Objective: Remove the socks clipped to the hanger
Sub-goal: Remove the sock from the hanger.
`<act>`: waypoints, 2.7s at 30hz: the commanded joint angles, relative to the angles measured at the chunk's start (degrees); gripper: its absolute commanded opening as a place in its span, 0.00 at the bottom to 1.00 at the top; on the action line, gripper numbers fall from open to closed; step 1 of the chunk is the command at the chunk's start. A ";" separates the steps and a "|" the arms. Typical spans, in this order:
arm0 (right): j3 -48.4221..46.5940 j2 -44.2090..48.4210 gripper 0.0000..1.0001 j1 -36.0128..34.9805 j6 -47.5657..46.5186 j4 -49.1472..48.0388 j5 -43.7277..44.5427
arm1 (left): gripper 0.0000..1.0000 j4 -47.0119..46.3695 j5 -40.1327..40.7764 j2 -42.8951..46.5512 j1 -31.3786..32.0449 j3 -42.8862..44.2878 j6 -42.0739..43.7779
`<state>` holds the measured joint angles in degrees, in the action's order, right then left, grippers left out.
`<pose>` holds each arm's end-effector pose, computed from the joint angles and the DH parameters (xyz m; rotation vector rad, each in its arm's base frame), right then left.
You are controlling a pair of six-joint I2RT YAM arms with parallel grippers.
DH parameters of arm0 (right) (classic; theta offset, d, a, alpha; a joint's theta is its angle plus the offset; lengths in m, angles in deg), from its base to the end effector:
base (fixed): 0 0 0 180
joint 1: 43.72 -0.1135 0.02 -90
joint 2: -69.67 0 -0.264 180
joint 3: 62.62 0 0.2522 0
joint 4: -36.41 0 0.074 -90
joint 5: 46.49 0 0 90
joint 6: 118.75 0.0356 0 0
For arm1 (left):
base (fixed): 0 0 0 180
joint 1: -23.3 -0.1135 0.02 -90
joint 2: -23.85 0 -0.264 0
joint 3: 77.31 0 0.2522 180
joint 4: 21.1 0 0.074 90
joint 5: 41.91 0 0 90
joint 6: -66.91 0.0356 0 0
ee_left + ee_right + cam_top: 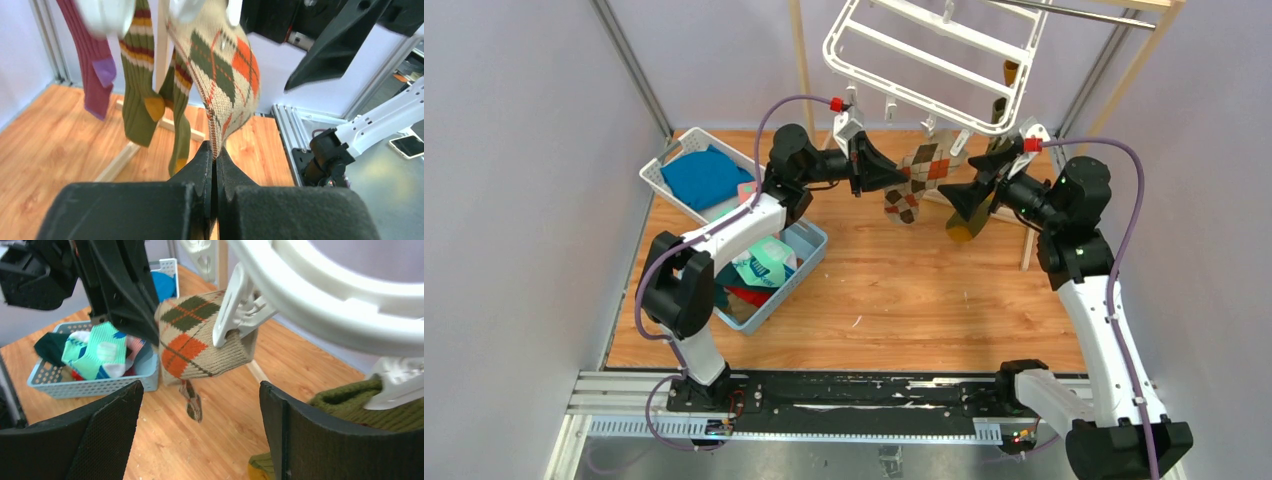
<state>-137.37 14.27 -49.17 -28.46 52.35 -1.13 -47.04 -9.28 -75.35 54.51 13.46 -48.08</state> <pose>0.2039 0.0446 0.4203 -0.6896 1.4062 0.6650 0.3271 -0.2332 0.3652 1.0071 1.2068 -1.4173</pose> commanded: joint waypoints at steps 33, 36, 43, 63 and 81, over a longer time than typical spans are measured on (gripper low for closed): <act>5.37 -9.16 0.53 -0.25 26.32 -44.24 1.22 | 0.00 4.99 2.88 2.28 1.57 -0.62 1.90; 4.87 -9.91 0.52 -0.26 27.79 -46.85 1.22 | 0.00 4.99 2.88 2.10 1.63 -0.63 1.80; 4.31 -10.78 0.49 -0.20 30.07 -49.16 2.55 | 0.00 4.94 2.92 1.82 1.62 -0.61 1.62; 6.22 -11.42 0.20 -0.25 38.34 -55.16 4.00 | 0.00 5.71 3.87 1.73 1.59 -0.80 2.19; 11.86 -7.36 0.53 -0.17 36.45 -54.65 3.65 | 0.00 6.79 4.22 3.19 1.64 -0.77 0.48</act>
<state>-126.86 4.76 -49.10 10.49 -0.85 3.02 -40.01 -4.47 -74.85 55.71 11.14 -46.48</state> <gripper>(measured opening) 0.490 0.020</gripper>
